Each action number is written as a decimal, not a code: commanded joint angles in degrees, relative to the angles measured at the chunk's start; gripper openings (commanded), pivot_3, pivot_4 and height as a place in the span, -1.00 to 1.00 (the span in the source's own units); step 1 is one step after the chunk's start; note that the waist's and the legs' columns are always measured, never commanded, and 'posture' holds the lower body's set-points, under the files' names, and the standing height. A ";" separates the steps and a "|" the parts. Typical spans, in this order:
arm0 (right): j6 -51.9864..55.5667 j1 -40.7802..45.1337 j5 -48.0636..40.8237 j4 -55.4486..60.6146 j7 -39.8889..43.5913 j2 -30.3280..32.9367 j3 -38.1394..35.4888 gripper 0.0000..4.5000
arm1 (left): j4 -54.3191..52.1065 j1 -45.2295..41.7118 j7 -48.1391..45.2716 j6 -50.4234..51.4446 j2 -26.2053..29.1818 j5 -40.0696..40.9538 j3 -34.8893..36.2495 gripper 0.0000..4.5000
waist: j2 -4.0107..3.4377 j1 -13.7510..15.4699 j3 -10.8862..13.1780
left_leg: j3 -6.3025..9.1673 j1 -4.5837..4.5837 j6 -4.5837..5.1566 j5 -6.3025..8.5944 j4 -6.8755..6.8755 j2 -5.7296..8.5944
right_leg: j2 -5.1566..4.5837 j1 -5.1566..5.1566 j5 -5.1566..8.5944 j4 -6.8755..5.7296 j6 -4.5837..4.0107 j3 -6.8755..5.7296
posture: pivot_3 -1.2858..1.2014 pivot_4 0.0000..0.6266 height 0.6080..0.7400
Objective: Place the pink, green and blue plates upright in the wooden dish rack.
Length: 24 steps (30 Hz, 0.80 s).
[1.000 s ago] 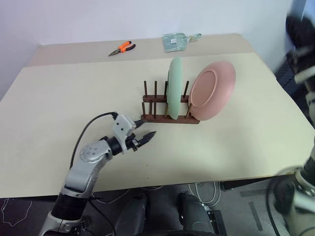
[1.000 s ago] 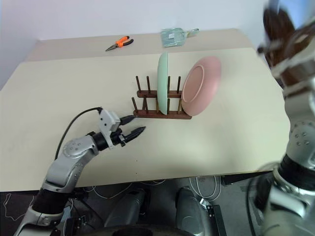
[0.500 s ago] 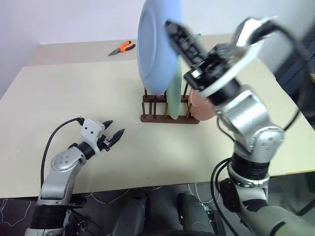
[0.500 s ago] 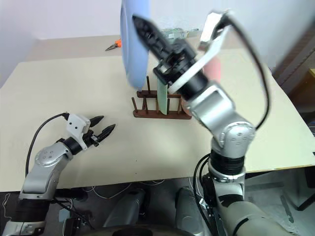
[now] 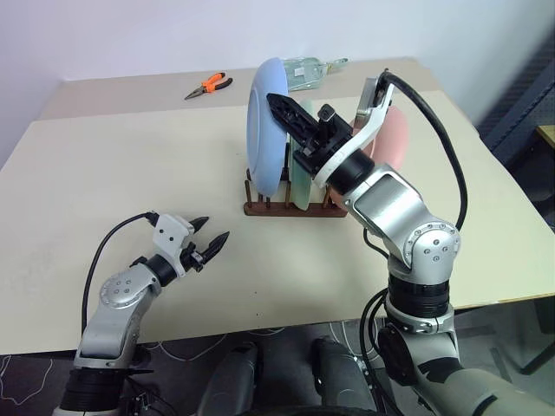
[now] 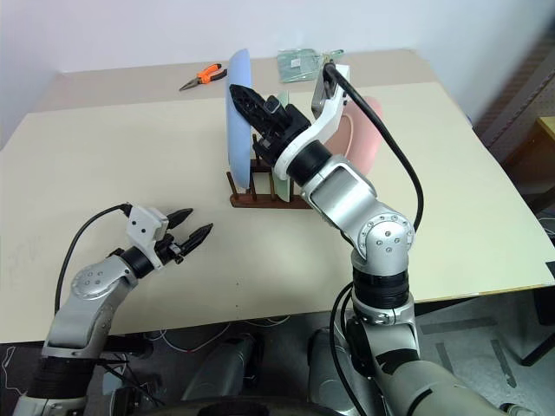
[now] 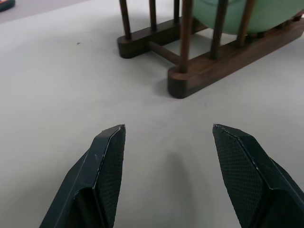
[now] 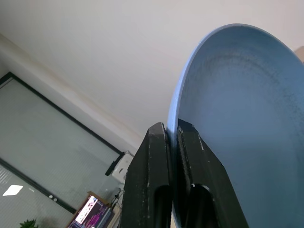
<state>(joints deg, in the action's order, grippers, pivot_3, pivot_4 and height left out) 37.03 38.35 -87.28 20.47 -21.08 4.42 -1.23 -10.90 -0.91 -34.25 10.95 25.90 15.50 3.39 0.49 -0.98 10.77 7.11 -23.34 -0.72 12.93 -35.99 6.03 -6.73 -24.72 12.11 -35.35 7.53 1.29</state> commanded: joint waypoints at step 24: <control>4.00 10.26 28.64 2.23 23.95 22.64 -0.05 0.50 | -4.60 -0.42 0.28 2.05 -1.09 0.49 -2.29 0.33 | 0.01 0.39 0.01 | -0.01 -0.04 0.00 0.00 -0.04 0.02 | -0.01 0.08 0.01 0.14 0.00 -0.06 | 0.03 -0.52 0.88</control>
<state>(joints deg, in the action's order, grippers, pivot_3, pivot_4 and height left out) 42.91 48.91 -61.28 20.15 -1.52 24.60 2.25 -12.76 -0.79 -33.75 12.72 24.79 15.52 1.15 0.51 -0.59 10.78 7.09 -23.38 -0.72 12.93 -36.03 6.06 -6.76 -24.63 12.13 -35.19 7.52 1.23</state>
